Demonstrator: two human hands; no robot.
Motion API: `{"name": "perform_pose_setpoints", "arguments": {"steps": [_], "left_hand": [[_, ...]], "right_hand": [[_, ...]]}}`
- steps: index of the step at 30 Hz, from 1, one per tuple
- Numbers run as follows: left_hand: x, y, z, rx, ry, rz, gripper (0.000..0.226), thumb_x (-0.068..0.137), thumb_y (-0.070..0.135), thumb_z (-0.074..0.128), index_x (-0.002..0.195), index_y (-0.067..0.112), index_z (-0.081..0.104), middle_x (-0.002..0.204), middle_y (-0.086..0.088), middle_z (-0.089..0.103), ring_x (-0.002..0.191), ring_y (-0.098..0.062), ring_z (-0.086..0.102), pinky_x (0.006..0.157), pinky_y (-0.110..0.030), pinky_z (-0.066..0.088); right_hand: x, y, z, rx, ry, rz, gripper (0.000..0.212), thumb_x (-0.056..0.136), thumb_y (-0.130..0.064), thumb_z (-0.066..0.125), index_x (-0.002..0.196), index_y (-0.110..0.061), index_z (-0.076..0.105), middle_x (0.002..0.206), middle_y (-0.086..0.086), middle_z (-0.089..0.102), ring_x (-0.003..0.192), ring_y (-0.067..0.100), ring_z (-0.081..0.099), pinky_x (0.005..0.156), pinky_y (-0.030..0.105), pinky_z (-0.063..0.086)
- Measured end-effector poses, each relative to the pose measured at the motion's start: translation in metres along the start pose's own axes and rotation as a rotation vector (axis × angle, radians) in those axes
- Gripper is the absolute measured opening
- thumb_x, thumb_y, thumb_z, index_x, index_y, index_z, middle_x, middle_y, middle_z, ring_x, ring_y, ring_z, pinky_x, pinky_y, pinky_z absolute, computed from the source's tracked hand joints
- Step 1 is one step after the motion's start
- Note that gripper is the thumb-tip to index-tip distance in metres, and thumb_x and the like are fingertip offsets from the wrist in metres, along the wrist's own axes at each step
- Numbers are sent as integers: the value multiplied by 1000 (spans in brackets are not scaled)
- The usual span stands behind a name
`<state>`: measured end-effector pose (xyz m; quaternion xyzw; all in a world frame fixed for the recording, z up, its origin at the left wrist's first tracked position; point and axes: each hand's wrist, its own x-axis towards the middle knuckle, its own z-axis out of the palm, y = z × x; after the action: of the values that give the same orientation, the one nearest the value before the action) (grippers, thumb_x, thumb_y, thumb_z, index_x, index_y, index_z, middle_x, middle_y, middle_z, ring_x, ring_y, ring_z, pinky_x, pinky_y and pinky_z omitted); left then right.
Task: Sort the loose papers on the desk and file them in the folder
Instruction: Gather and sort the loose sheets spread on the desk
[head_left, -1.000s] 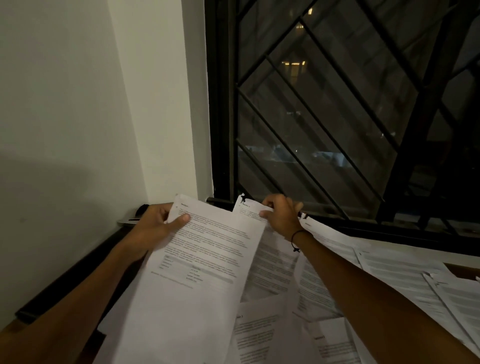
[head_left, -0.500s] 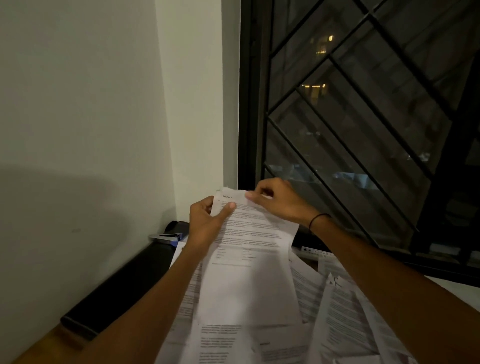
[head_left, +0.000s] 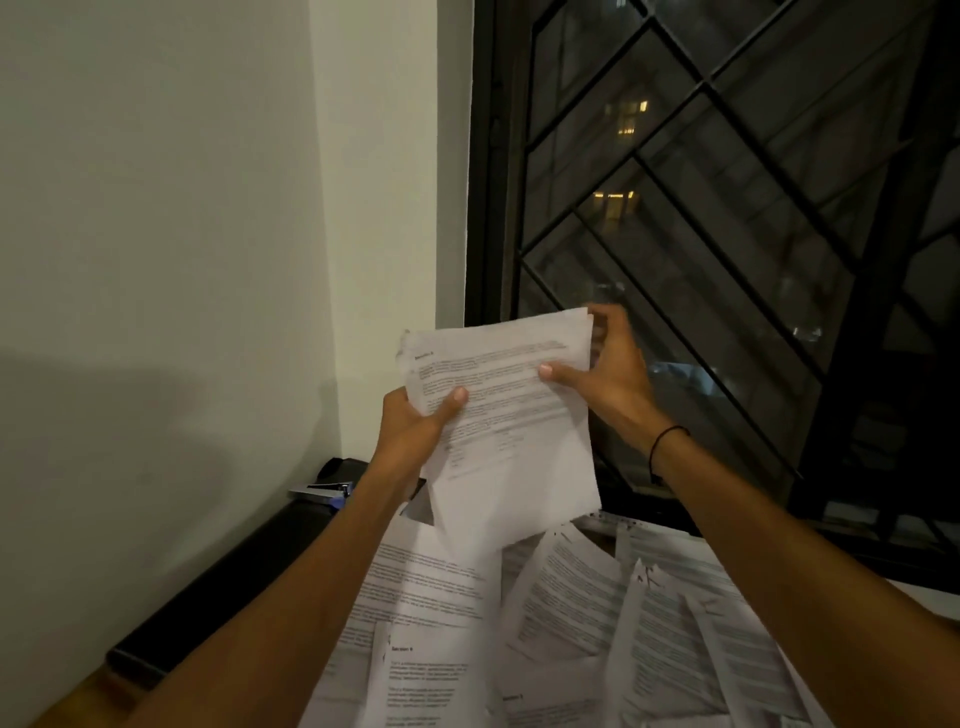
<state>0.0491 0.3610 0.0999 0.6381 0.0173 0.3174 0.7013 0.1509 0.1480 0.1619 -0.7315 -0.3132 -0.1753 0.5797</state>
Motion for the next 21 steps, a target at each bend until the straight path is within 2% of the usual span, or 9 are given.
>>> {"name": "perform_pose_setpoints", "arguments": {"steps": [2,4,7,9,13,16,19,21], "left_hand": [[3,10,1,-39,26,25,35,88,19,79,122,12,70,111,2,78,101,-15,75,79,-25,61],[5,20,1,-55,27,33,32,88,20,78,119,16,70,110,3,78,102,-15,74,82,-28,62],[5,32,6,-90,-23,39,39,86,23,79,122,17,68,115,1,77,107,-18,73,90,-36,60],[1,35,12,-103,-77,36,44,81,25,81,122,18,68,117,-1,76,109,-19,72,93,-39,59],[-14,21,25,-138,-167,-10,50,84,8,79,132,11,64,125,-6,73,115,-24,70,96,-42,58],[-23,-3,28,-105,-168,-69,55,80,0,82,132,8,64,125,-9,73,115,-26,70,97,-43,57],[-38,-31,33,105,-196,-158,49,82,9,84,128,12,67,117,-3,76,111,-23,71,95,-40,59],[-47,-44,35,191,-217,-195,42,91,20,77,130,15,64,112,4,74,109,-18,71,88,-31,61]], "right_hand": [[-6,14,-5,222,-82,168,92,68,-13,95,142,-18,39,125,6,65,109,21,70,89,38,62],[-11,24,-8,303,-201,241,82,66,-15,93,136,-14,51,125,13,70,110,26,72,94,49,60],[-18,22,-7,404,-295,254,49,72,-13,86,118,-13,70,124,12,74,111,28,73,99,49,58],[-23,22,-6,462,-283,258,47,77,-9,84,121,-12,70,124,11,74,114,30,71,101,50,56],[-40,32,-12,422,-226,274,37,86,-9,81,120,-18,70,124,6,74,113,26,72,98,46,58],[-63,52,-15,392,-153,336,37,86,-12,82,122,-12,70,121,7,75,109,24,74,96,46,59],[-86,76,-11,240,-146,436,29,85,-9,82,113,-8,71,121,14,74,100,24,74,93,45,60],[-98,86,-7,186,-176,458,31,89,-9,78,117,-3,67,124,18,71,105,29,71,92,45,59]]}}
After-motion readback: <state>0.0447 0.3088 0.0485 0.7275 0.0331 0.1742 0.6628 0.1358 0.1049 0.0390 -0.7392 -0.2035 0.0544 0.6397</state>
